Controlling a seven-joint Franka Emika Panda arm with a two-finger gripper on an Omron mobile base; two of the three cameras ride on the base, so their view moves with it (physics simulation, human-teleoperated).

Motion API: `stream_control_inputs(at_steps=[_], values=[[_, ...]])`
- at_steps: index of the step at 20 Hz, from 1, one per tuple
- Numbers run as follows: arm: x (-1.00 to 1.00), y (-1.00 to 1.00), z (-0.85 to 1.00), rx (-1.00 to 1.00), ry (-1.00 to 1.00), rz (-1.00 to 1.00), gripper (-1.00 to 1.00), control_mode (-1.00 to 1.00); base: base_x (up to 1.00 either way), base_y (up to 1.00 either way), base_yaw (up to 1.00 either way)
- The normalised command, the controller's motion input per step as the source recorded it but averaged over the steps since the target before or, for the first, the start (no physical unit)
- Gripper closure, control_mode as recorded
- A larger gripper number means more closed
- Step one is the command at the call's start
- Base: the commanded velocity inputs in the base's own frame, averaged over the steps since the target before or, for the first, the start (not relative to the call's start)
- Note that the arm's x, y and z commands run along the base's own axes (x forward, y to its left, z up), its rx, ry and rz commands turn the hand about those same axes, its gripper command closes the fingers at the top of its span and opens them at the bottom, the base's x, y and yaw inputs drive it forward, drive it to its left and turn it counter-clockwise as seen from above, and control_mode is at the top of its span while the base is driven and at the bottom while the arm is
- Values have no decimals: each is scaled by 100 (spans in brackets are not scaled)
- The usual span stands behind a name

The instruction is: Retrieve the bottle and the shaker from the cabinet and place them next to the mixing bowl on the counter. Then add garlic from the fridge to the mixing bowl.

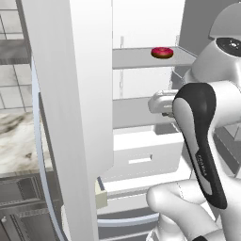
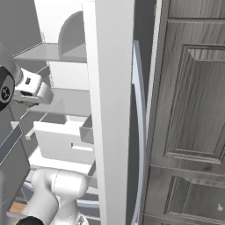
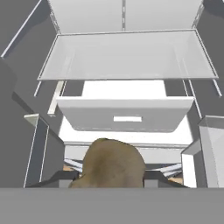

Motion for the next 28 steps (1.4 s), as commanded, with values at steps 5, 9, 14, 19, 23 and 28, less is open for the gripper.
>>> stream_control_inputs(at_steps=[5, 9, 14, 19, 23, 28], values=[[-11, -3, -6, 0, 2, -3, 100, -100, 0, 0, 0], [0, 0, 0, 0, 0, 0, 100, -100, 0, 0, 0], [0, 0, 0, 0, 0, 0, 100, -100, 0, 0, 0], [0, 0, 0, 0, 0, 0, 100, 100, -4, 0, 0], [0, 0, 0, 0, 0, 0, 100, 100, -86, 0, -8], [0, 0, 0, 0, 0, 0, 100, 100, -100, 0, -11]])
